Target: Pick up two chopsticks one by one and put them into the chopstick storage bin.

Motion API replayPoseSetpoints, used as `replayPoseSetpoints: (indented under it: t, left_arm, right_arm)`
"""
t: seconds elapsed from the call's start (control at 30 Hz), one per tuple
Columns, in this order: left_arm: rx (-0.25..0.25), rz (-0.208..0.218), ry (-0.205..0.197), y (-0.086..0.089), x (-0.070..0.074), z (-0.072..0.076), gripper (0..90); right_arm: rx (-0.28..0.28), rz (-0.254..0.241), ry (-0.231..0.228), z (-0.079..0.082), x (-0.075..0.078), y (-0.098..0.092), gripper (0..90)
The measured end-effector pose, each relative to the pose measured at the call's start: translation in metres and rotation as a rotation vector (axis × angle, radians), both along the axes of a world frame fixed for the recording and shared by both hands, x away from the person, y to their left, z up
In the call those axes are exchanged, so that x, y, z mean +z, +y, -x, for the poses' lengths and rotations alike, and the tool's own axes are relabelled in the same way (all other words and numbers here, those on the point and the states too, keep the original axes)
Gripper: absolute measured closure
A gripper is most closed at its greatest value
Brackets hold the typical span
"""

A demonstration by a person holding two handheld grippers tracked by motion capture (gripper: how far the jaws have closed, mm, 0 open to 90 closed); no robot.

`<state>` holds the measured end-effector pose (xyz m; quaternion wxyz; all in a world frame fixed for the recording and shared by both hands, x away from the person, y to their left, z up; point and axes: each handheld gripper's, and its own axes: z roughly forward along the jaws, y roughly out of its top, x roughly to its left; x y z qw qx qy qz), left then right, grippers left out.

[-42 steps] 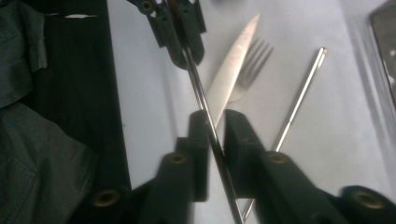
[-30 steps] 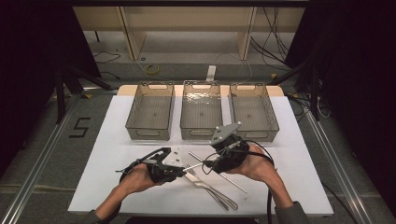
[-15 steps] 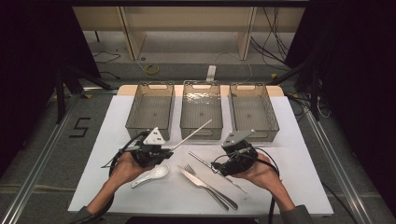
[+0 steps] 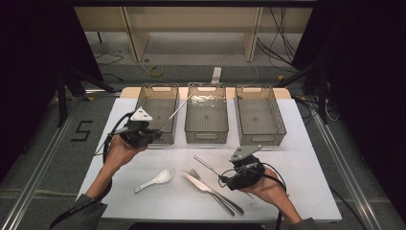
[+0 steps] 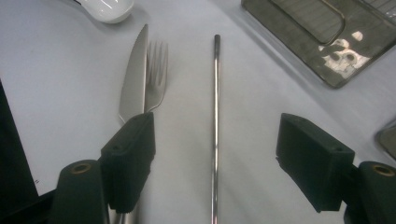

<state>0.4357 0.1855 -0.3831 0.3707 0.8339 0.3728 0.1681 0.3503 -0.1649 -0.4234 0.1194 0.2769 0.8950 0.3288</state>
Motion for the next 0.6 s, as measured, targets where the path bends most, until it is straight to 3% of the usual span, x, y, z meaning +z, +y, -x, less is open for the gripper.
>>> replayPoseSetpoints:
  t: [0.13, 0.2, 0.27, 0.6]
  left_arm:
    - [0.056, -0.002, 0.001, 0.007, 0.004, -0.017, 83.7]
    - [0.080, 0.021, 0.017, 0.011, 0.004, -0.025, 83.7]
    - [0.099, 0.008, 0.022, 0.013, 0.002, -0.032, 83.7]
    - [0.171, 0.016, 0.034, 0.014, 0.000, -0.062, 83.7]
  right_arm:
    - [0.000, -0.005, 0.014, 0.002, -0.003, -0.001, 28.4]
    - [-0.003, -0.009, 0.014, 0.003, -0.004, -0.002, 27.8]
    - [-0.002, -0.015, 0.018, 0.004, -0.005, -0.003, 27.1]
    - [-0.014, -0.046, 0.001, 0.012, -0.005, -0.006, 26.9]
